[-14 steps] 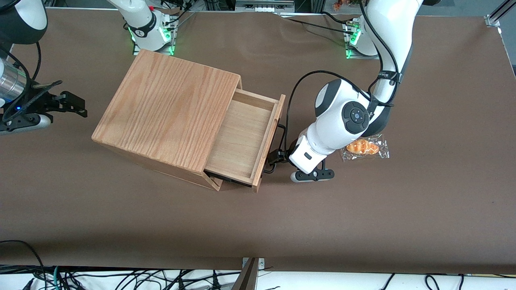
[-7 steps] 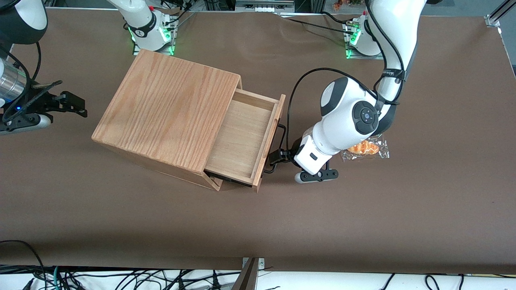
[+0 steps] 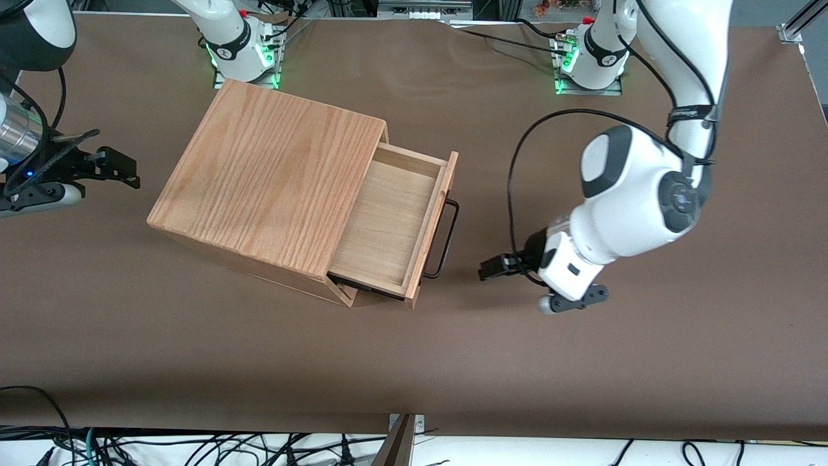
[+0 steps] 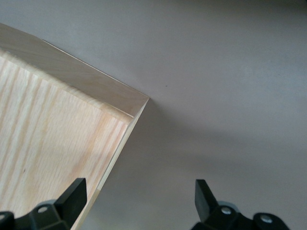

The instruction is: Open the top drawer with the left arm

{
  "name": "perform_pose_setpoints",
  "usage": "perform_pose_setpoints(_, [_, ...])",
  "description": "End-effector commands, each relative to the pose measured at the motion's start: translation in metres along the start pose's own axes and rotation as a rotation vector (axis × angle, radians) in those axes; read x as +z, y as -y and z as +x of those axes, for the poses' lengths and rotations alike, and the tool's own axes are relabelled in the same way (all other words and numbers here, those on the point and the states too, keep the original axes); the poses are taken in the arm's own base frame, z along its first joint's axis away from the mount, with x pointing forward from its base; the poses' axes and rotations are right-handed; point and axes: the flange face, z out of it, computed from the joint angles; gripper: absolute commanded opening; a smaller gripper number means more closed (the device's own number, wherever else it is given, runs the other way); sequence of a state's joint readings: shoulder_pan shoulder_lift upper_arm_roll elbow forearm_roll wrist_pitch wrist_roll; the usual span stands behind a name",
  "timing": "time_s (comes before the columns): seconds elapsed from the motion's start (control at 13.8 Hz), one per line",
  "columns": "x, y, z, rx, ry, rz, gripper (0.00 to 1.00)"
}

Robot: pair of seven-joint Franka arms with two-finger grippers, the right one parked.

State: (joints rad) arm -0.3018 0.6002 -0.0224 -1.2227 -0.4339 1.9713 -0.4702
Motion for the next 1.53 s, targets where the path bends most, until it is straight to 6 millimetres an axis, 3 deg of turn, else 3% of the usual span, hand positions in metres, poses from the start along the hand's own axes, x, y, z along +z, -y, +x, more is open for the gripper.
perform_pose_setpoints(0.0, [-0.044, 0.022, 0.009, -0.016, 0.010, 0.005, 1.00])
perform_pose_setpoints(0.22, [-0.064, 0.046, 0.013, 0.081, 0.024, 0.093, 1.00])
perform_pose_setpoints(0.51, [-0.086, 0.100, 0.028, 0.198, 0.061, 0.244, 1.00])
perform_pose_setpoints(0.8, [-0.112, 0.143, 0.038, 0.255, 0.082, 0.341, 1.00])
perform_pose_setpoints(0.87, [-0.129, 0.152, 0.037, 0.272, 0.070, 0.349, 1.00])
perform_pose_setpoints(1.16, [-0.172, 0.181, 0.010, 0.379, 0.071, 0.419, 1.00])
perform_pose_setpoints(1.45, [-0.218, 0.184, -0.039, 0.459, 0.040, 0.461, 1.00])
